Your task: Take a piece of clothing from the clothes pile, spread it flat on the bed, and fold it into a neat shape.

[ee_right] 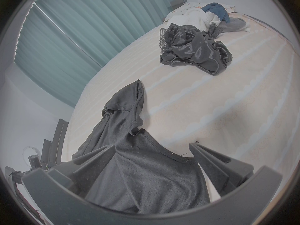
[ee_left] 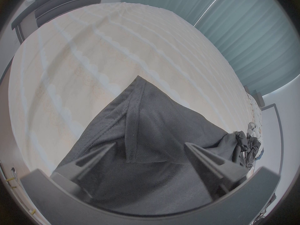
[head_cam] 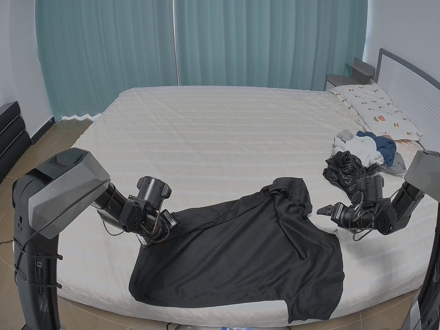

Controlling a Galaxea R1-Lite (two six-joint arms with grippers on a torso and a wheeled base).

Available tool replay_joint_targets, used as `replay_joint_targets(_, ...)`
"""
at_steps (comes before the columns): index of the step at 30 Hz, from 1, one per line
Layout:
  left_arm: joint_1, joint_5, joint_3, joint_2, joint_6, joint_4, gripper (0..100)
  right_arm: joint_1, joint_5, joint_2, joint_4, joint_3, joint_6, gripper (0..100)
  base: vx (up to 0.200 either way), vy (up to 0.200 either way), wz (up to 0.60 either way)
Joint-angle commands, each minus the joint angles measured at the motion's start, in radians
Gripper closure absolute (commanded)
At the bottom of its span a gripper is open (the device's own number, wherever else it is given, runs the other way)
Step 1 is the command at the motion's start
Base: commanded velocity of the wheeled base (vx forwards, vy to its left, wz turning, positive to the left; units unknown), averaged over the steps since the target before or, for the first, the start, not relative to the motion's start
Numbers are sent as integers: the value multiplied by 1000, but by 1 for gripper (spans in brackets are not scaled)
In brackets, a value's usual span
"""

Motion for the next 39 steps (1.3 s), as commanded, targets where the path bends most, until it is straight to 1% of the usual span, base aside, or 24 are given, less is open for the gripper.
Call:
replay_joint_targets(1, -1, 1, 0, 5, -1, 0, 100, 1, 1, 5, -2, 0, 1, 0, 0, 0, 0)
replay_joint_targets(5, -1, 3, 7, -2, -6, 1, 100, 0, 1, 11, -2, 0, 1, 0, 0, 0, 0)
replay_joint_targets(7, 1, 17, 12, -13, -16, 1, 100, -2, 1, 11, -2, 0, 3, 0, 0, 0, 0)
replay_joint_targets(9, 10, 34, 9, -38, -59, 0, 100, -3, 2, 9, -2, 0, 4, 0, 0, 0, 0)
replay_joint_targets(11, 28, 31, -2, -67, -116, -2, 100, -3, 2, 5, -2, 2, 6, 0, 0, 0, 0)
replay_joint_targets(13, 59, 24, -20, -87, -141, -2, 100, -2, 2, 5, -3, 3, 6, 0, 0, 0, 0)
replay_joint_targets(14, 59, 24, -20, -87, -141, -2, 100, -2, 2, 5, -3, 3, 6, 0, 0, 0, 0)
replay_joint_targets(16, 91, 24, -66, -74, -144, 1, 100, 0, 2, 5, -9, 8, 6, 0, 0, 0, 0)
replay_joint_targets(20, 142, 18, -115, -68, -145, 6, 100, 0, 2, 5, -9, 6, 6, 0, 0, 0, 0)
replay_joint_targets(23, 186, -32, -175, -44, -148, 3, 100, 0, 2, 9, -9, 0, 6, 0, 0, 0, 0)
replay_joint_targets(24, 186, -32, -175, -44, -148, 3, 100, 0, 2, 9, -9, 0, 6, 0, 0, 0, 0)
replay_joint_targets(25, 208, -55, -234, -4, -164, 6, 100, 1, 2, 14, -9, -1, 4, 0, 0, 0, 0)
replay_joint_targets(28, 223, -54, -318, 68, -191, 12, 100, 1, 2, 20, -26, -3, 7, 0, 0, 0, 0)
replay_joint_targets(30, 226, -51, -335, 87, -194, 12, 100, 1, 1, 22, -37, -3, 9, 0, 0, 0, 0)
replay_joint_targets(31, 241, -49, -388, 119, -211, 10, 100, 1, 1, 26, -77, -10, 22, 0, 0, 0, 0)
replay_joint_targets(33, 252, -49, -425, 125, -236, 10, 100, 15, 1, 38, -92, -26, 53, 0, 0, 0, 0)
replay_joint_targets(34, 252, -49, -427, 127, -237, 10, 100, 18, 1, 40, -94, -27, 55, 0, 0, 0, 0)
replay_joint_targets(36, 255, -48, -453, 148, -244, 1, 100, 50, -30, 81, -84, -92, 95, 0, 0, 0, 0)
replay_joint_targets(37, 257, -48, -459, 154, -244, 1, 100, 60, -50, 103, -81, -124, 102, 0, 0, 0, 0)
replay_joint_targets(38, 257, -48, -459, 154, -244, 1, 100, 60, -50, 103, -81, -124, 102, 0, 0, 0, 0)
replay_joint_targets(39, 258, -45, -464, 156, -244, 4, 100, 70, -76, 138, -78, -167, 102, 0, 0, 0, 0)
